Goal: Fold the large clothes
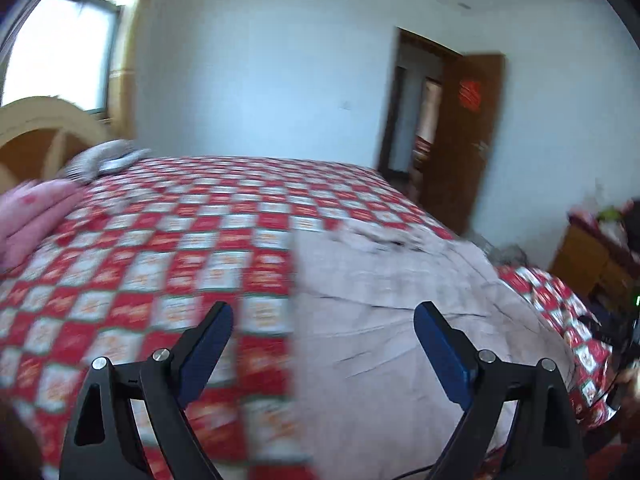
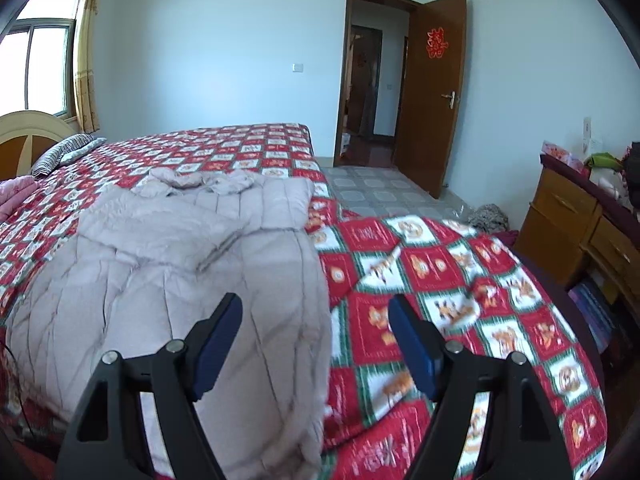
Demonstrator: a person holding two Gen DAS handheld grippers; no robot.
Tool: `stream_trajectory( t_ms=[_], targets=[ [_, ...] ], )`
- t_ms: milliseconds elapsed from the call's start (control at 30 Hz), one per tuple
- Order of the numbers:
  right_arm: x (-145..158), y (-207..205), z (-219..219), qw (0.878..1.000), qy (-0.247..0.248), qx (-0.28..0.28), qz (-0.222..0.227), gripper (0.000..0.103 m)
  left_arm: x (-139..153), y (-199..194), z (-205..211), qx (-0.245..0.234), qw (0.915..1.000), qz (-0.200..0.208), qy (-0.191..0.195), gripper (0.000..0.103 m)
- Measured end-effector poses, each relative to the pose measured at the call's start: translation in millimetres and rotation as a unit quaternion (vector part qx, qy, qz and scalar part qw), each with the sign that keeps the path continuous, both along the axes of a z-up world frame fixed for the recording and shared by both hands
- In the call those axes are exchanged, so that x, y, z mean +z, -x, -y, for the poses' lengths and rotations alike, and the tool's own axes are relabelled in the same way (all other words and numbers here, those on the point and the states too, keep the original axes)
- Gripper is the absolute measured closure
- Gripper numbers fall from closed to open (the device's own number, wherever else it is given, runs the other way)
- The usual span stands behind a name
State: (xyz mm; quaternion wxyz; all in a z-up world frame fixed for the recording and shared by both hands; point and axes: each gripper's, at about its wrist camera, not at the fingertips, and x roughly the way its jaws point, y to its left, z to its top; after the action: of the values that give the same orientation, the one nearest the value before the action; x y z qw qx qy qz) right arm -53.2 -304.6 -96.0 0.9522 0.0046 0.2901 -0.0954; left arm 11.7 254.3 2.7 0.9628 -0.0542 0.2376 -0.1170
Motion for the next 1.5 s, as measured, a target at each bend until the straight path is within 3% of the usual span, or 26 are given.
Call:
stream_trajectory(
  t_ms=[200, 300, 367, 500, 567, 600, 700, 800, 900, 1000, 1067, 1100, 1233, 1333, 1367, 1500],
  targets=[
    [-8.3, 20.6, 11.2, 1.000, -0.028, -0.008, -0.001, 0.025, 52.3, 73.2, -102.0, 0.126, 0.9907, 0.039, -0.033, 0.010],
    [-10.4, 25.8, 15.9, 0.998, -0.057, -0.011, 0.001, 0.023, 60.8, 89.7, -117.5, 0.146, 0.9868, 0.050, -0.049, 0.007],
    [-13.6, 26.2, 18.7, 0.996, -0.086, -0.005, -0.001, 0.020, 50.5, 89.6, -114.0, 0.135, 0.9882, 0.050, -0.052, 0.005],
    [-23.3, 20.9, 15.2, 0.993, -0.117, 0.005, -0.018, 0.018, -3.7, 55.3, -74.4, 0.066, 0.9958, 0.006, -0.063, 0.004],
    [-29.9, 17.7, 11.1, 0.993, -0.112, 0.007, -0.030, 0.018, -49.0, 19.8, -40.3, 0.028, 0.9950, -0.059, -0.077, 0.004],
    [-33.9, 16.0, 8.8, 0.993, -0.108, 0.007, -0.036, 0.017, -74.7, 1.5, -21.6, 0.013, 0.9917, -0.098, -0.082, 0.004],
    [-47.1, 10.0, 4.9, 0.993, -0.102, 0.005, -0.058, 0.017, -133.6, -31.1, 28.8, -0.007, 0.9823, -0.162, -0.094, 0.004],
    [-58.9, 4.2, 2.2, 0.993, -0.087, 0.002, -0.080, 0.017, -169.7, -49.3, 65.0, 0.018, 0.9710, -0.188, -0.146, 0.004],
    [-68.0, 0.5, -1.2, 0.993, -0.064, 0.005, -0.095, 0.017, -185.4, -50.6, 82.1, 0.024, 0.9641, -0.202, -0.171, 0.004],
    [-77.4, 0.0, -1.5, 0.992, -0.071, 0.013, -0.101, 0.016, -192.6, -48.0, 89.0, 0.020, 0.9643, -0.216, -0.152, 0.004],
    [-82.1, -0.3, 1.7, 0.988, -0.102, 0.029, -0.108, 0.017, -197.8, -45.6, 86.4, 0.005, 0.9646, -0.240, -0.109, 0.004],
    [-83.6, 0.2, 1.7, 0.986, -0.116, 0.040, -0.114, 0.017, -201.7, -46.1, 80.7, -0.004, 0.9641, -0.256, -0.070, 0.004],
    [-86.6, 5.2, 3.1, 0.982, -0.134, 0.070, -0.115, 0.028, -200.5, -37.7, 77.0, -0.014, 0.9695, -0.242, -0.034, 0.006],
    [-86.3, 7.7, 4.5, 0.981, -0.139, 0.075, -0.114, 0.028, -197.4, -32.8, 81.0, -0.041, 0.9702, -0.239, -0.008, 0.044],
    [-84.6, 9.3, 2.9, 0.981, -0.138, 0.081, -0.110, 0.028, -196.3, -32.3, 80.6, -0.046, 0.9697, -0.240, 0.005, 0.052],
    [-83.6, 3.2, -6.5, 0.982, -0.127, 0.087, -0.111, 0.020, -202.6, -31.0, 80.2, -0.045, 0.9712, -0.232, 0.031, 0.055]
  ],
)
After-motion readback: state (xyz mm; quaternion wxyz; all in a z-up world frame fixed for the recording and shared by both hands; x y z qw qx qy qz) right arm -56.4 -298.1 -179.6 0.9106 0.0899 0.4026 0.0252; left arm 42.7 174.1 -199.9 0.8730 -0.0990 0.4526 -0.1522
